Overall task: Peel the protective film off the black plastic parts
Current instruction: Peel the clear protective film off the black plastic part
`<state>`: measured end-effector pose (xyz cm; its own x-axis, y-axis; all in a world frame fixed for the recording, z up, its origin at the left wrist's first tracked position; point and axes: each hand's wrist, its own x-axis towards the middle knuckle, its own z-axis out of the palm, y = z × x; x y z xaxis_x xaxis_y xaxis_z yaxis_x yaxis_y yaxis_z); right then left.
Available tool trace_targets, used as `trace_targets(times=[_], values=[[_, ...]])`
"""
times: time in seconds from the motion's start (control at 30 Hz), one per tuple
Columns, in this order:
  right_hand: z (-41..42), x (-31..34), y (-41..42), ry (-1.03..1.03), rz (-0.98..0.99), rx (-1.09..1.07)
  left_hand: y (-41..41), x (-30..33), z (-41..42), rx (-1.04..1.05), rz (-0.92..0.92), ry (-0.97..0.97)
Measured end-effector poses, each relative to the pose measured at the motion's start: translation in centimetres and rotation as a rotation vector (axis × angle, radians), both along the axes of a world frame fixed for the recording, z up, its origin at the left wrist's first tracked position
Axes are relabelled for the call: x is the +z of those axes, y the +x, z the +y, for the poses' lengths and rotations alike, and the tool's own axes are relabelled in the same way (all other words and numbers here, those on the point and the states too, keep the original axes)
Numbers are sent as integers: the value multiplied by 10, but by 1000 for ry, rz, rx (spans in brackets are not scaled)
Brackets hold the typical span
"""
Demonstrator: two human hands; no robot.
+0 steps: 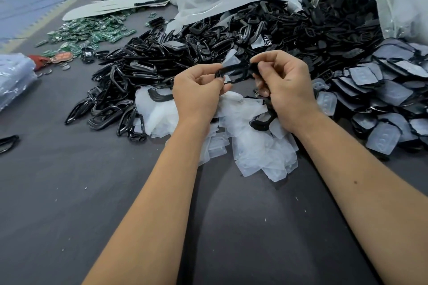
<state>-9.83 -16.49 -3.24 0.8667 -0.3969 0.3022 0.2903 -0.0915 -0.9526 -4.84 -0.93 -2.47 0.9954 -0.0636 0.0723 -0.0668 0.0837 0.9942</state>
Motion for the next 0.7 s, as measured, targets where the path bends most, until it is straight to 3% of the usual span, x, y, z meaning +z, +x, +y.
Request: trace_targets(times=[0.13, 0.47, 0.7], values=[[10, 1, -1, -323, -13, -26, -1, 0, -1, 1, 4, 26], [15, 3, -3, -317, 8, -174, -2, -2, -4, -72, -108, 35], [18, 3, -4, -435, 16, -262, -5, -2, -2, -92, -166, 92]])
